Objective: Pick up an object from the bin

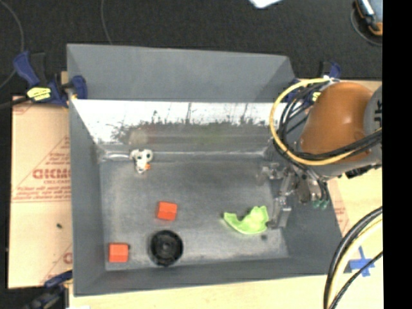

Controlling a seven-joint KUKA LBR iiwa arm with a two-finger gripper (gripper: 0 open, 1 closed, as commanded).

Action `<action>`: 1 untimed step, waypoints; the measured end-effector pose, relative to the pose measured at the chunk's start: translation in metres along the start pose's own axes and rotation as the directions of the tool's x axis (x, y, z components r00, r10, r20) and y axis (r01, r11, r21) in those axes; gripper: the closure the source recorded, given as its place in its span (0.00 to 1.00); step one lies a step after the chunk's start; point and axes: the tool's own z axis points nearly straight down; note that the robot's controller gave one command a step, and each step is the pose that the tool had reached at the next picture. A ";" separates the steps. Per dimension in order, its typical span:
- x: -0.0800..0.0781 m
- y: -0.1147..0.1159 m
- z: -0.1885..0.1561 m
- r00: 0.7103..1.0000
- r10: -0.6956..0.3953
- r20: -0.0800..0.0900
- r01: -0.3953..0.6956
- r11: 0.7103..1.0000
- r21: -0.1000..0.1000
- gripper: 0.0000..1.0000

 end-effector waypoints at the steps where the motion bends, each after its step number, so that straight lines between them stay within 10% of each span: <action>1: -0.002 0.000 -0.004 1.000 -0.004 0.008 0.004 1.000 0.001 0.00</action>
Offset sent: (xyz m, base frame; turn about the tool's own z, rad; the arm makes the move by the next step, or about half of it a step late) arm -0.0072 0.0253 -0.0793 -0.1389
